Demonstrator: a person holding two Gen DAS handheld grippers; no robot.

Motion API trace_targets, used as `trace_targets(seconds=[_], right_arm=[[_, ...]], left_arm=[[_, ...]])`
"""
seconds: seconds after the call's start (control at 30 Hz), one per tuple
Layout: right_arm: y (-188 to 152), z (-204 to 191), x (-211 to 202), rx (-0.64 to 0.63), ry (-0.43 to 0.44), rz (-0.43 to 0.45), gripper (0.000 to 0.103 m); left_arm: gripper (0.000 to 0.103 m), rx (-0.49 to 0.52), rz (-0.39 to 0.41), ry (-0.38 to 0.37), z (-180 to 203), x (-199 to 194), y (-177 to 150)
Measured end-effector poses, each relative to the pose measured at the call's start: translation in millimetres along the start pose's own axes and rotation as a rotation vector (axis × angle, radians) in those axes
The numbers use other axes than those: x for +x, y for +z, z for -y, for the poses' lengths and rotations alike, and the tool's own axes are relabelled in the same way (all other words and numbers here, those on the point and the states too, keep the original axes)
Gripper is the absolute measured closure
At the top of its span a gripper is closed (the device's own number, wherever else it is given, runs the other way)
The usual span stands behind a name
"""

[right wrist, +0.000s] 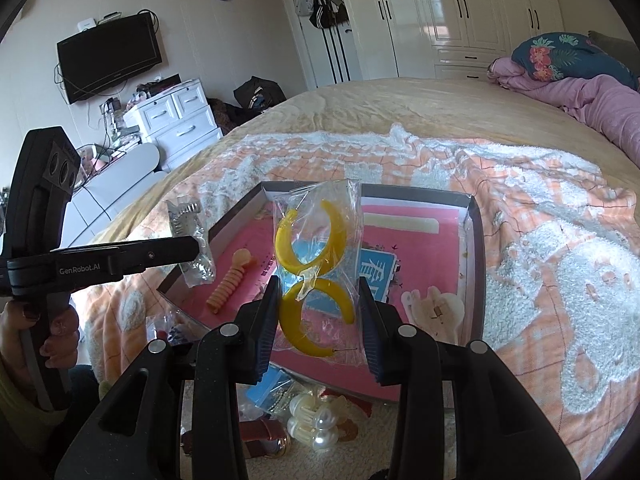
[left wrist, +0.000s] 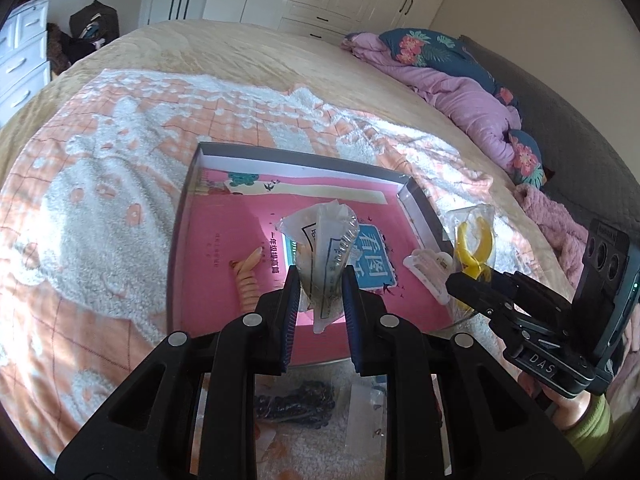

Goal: Organize jewelry
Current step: 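Carry the clear bag with the left tool while the right tool carries the bangles into the box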

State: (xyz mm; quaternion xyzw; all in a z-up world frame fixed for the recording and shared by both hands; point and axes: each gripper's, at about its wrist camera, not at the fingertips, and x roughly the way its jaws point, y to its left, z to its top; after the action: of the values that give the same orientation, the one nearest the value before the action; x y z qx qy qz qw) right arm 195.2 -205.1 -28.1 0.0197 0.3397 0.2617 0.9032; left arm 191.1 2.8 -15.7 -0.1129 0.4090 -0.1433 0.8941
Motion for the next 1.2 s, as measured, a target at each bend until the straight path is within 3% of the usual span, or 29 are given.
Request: trace_targets(seconds=[0.23, 0.73, 1.2], right_arm=[[-2.1, 4.6, 19.2, 0.005, 0.001, -0.051, 0.067], [-14.9, 10.8, 51.4, 0.036, -0.014, -0.142, 0.067], [-16.6, 14.0, 53.7, 0.053, -0.03, -0.152, 0.066]], left_arm=[[0.089, 0.037, -0.07, 0.002, 1.6, 25.9, -4.2], [0.088, 0.044, -0.137, -0.006, -2.6, 49.6, -13.4], [0.088, 0.05, -0.163, -0.013, -3.9, 56.7, -17.8]])
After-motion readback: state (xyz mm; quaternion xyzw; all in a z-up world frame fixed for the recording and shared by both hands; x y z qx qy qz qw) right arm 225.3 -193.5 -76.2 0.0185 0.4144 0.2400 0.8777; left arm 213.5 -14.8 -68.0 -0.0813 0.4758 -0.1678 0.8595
